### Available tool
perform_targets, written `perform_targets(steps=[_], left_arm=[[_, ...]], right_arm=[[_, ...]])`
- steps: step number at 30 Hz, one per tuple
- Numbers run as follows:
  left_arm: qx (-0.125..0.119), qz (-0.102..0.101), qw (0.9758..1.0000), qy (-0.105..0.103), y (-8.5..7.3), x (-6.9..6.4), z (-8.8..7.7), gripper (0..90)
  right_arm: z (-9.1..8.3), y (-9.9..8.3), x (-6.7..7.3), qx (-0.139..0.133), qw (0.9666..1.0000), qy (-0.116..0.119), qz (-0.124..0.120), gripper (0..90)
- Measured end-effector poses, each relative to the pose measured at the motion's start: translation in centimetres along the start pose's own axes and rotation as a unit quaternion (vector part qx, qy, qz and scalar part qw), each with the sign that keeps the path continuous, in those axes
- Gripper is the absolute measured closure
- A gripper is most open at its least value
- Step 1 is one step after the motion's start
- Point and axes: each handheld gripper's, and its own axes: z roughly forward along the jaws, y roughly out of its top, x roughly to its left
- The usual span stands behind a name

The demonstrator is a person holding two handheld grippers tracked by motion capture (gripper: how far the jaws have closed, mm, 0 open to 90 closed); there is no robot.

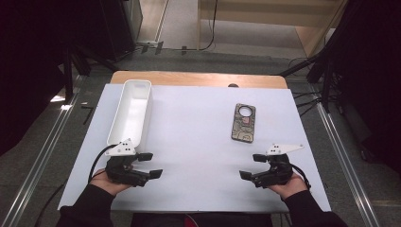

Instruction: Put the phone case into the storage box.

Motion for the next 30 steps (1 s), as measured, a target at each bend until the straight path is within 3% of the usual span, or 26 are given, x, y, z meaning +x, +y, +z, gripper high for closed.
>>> perform_targets(steps=[17,30], left_arm=[[-0.007,-0.002,0.9999,-0.007,0.04,-0.06,-0.07,23.9],[0.002,0.005,0.9998,0.018,-0.10,0.18,-0.20,23.9]], right_arm=[[0.11,0.04,0.04,-0.002,1.0000,0.004,-0.001,6.0],[0.18,0.07,0.00,-0.001,1.0000,0.004,-0.001,6.0]])
